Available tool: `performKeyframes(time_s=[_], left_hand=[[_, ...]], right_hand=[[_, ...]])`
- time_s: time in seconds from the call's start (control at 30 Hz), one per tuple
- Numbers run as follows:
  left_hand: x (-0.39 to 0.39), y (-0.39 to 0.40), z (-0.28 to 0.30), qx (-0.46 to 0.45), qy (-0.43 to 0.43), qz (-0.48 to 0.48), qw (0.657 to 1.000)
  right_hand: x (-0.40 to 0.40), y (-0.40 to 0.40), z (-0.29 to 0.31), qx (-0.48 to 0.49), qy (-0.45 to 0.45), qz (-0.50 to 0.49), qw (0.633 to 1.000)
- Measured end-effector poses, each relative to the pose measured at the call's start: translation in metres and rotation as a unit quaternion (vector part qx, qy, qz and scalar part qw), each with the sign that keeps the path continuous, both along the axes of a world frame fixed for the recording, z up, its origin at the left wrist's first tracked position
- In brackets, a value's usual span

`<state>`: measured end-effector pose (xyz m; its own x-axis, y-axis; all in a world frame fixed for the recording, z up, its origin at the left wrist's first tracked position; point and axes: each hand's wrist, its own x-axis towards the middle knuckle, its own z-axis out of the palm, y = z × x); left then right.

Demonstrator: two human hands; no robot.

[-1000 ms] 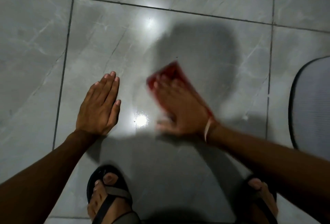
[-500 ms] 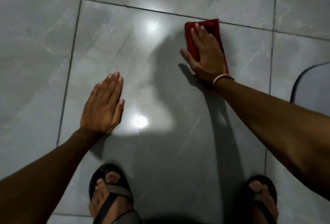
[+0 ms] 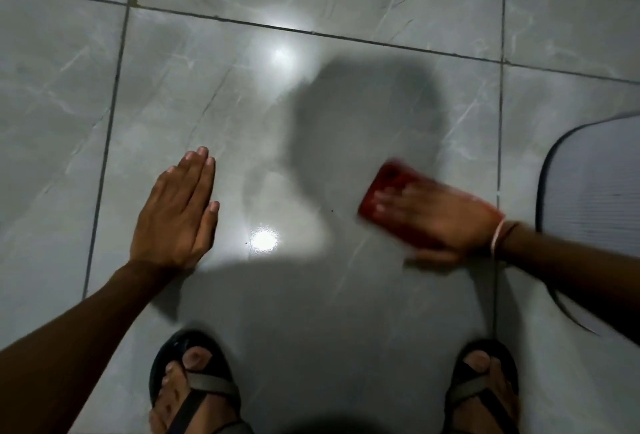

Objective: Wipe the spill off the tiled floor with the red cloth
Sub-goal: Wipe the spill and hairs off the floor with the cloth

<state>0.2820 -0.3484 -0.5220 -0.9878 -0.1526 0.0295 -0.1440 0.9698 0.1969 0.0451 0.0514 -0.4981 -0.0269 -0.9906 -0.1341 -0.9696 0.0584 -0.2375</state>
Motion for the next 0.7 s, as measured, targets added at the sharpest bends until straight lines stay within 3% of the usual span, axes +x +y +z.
performKeyframes(time_s=[0.13, 0.27, 0.37, 0.47, 0.57, 0.7], left_hand=[[-0.002, 0.004, 0.004, -0.003, -0.005, 0.012, 1.0], [-0.002, 0.004, 0.003, 0.009, -0.018, 0.012, 1.0], [-0.002, 0.003, 0.002, 0.012, -0.011, 0.013, 1.0], [-0.002, 0.003, 0.001, 0.006, -0.005, 0.012, 1.0], [-0.002, 0.002, 0.0, 0.002, 0.001, 0.006, 1.0], [-0.001, 0.003, -0.001, 0.008, 0.003, 0.006, 1.0]], right_hand=[[-0.077, -0.054, 0.006, -0.034, 0.034, -0.301, 0.953], [-0.063, -0.164, 0.01, -0.06, 0.001, -0.415, 0.908], [-0.006, -0.219, 0.017, -0.089, -0.009, -0.284, 0.955], [0.095, -0.189, 0.015, -0.08, -0.059, -0.078, 0.992], [0.166, -0.118, 0.01, -0.015, -0.176, 0.158, 0.972], [0.123, -0.118, -0.004, 0.017, -0.153, 0.351, 0.924]])
